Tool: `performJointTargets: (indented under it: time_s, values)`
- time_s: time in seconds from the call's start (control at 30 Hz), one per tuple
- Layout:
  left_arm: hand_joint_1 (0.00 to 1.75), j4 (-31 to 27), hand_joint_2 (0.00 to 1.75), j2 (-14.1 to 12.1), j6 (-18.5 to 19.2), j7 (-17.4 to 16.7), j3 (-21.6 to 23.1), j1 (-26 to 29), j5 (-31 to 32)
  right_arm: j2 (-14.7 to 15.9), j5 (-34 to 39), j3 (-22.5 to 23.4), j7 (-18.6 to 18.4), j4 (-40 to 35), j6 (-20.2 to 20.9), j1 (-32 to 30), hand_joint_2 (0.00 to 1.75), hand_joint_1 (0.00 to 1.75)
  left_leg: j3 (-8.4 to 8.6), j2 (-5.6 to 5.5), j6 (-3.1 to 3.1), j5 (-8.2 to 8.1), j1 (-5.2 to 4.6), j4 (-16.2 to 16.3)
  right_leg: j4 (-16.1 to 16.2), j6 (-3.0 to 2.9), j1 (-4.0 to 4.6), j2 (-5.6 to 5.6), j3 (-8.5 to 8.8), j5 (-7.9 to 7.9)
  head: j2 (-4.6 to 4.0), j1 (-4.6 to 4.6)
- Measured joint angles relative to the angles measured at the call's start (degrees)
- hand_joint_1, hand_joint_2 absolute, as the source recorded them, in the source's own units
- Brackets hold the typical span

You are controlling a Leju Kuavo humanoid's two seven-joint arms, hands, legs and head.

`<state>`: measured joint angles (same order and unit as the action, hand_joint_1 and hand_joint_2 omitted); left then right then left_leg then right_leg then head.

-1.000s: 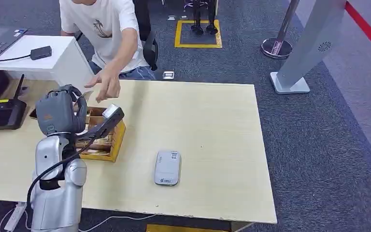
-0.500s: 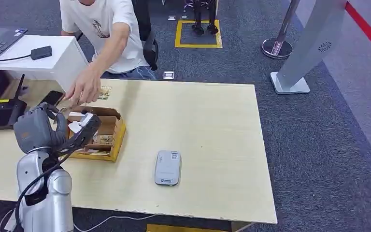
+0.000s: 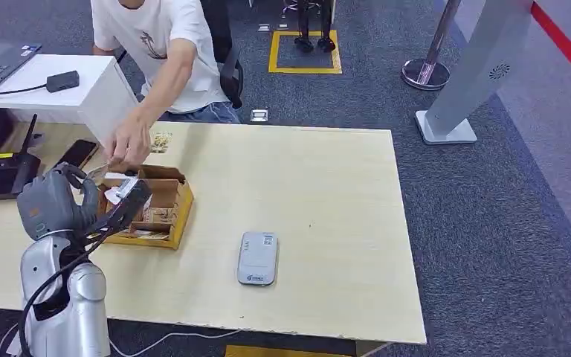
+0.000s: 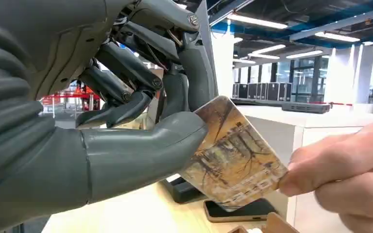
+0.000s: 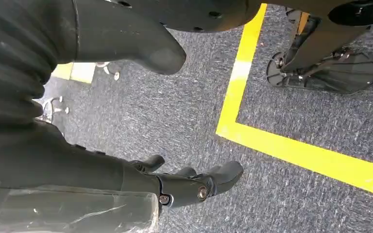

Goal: Pass the card to the sensor for recognition and then transmit it.

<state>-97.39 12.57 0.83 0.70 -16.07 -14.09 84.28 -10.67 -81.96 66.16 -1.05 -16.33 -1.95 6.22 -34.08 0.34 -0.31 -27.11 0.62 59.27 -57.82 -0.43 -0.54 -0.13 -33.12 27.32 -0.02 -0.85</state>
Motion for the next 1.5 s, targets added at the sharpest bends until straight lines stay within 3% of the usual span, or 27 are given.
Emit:
performJointTargets:
  time_s: [0.2, 0.23, 0.27, 0.37, 0.4, 1.2, 1.23, 1.43, 1.5]
  values:
    - [1.75, 0.09, 1.75, -0.04, 1.07, 0.0, -0.2, -1.04, -0.66, 0.0, -0.94, 0.0, -0.02, 0.0, 0.24, 0.0, 1.75, 0.0, 0.0, 0.0, 0.0, 0.0, 0.0, 0.0, 0.0, 0.0, 0.0, 0.0, -0.01, 0.0, 0.0, 0.0]
    - [0.14, 0.24, 1.75, -0.07, 1.35, 0.0, -0.3, -1.44, -0.68, 0.0, -0.98, 0.0, -0.02, 0.0, 0.31, 0.0, 1.75, 0.0, 0.0, 0.0, 0.0, 0.0, 0.0, 0.0, 0.0, 0.0, 0.0, 0.0, -0.01, 0.0, 0.0, 0.0]
    - [0.0, 0.33, 1.75, -0.11, 1.62, 0.0, -0.39, -1.74, -0.68, 0.0, -1.01, 0.0, 0.0, 0.0, 0.33, 0.0, 1.75, 0.0, 0.01, 0.0, 0.0, 0.0, 0.0, 0.0, 0.0, 0.0, 0.0, 0.0, -0.01, 0.0, 0.0, 0.0]
    - [0.0, 0.66, 1.75, -0.2, 1.62, 0.37, -0.42, -2.36, -0.61, 0.0, -1.0, -0.02, -0.02, 0.0, 0.46, 0.01, 1.75, 0.0, 0.01, 0.0, 0.0, 0.0, 0.0, 0.0, 0.0, 0.0, 0.0, 0.0, -0.01, 0.0, 0.0, 0.0]
    - [0.0, 0.7, 0.0, -0.2, 1.6, 0.52, -0.42, -2.46, -0.61, 0.0, -1.01, -0.02, 0.0, 0.0, 0.46, 0.02, 1.75, 0.0, 0.01, 0.0, 0.0, 0.0, 0.0, 0.0, 0.0, 0.0, 0.0, 0.0, -0.01, 0.0, 0.0, 0.0]
    - [0.0, 0.66, 0.0, 0.31, 1.66, 0.87, -0.42, -1.93, -4.02, 0.0, -0.85, -0.02, -0.02, 0.0, 0.46, 0.02, 1.75, 0.0, 0.01, 0.0, 0.0, 0.0, 0.0, 0.0, 0.0, 0.0, 0.0, 0.0, 0.0, 0.0, 0.0, 0.0]
    - [0.0, 0.66, 1.75, 0.33, 1.66, 0.87, -0.41, -1.88, -4.02, 0.0, -0.85, -0.02, -0.02, 0.0, 0.46, 0.02, 1.75, 0.0, 0.01, 0.0, 0.0, 0.0, 0.0, 0.0, 0.0, 0.0, 0.0, 0.0, 0.0, 0.0, 0.0, 0.02]
    - [0.0, -0.15, 1.75, 0.74, 1.73, 1.9, -0.22, -0.63, -4.09, 0.0, -0.48, -0.02, -0.02, 0.0, 0.37, 0.01, 1.75, 0.0, 0.01, 0.0, 0.0, 0.0, 0.0, 0.01, 0.0, 0.0, 0.0, 0.01, 0.0, 0.0, 0.0, 0.0]
    - [0.0, -1.25, 1.75, 0.74, 3.47, 2.08, 0.94, 1.1, -3.24, 0.0, 0.02, 0.0, -0.02, 0.0, 0.37, 0.0, 1.75, 0.0, 0.02, 0.0, 0.0, 0.0, 0.0, 0.0, 0.0, 0.0, 0.0, 0.01, 0.0, 0.0, 0.0, 0.0]
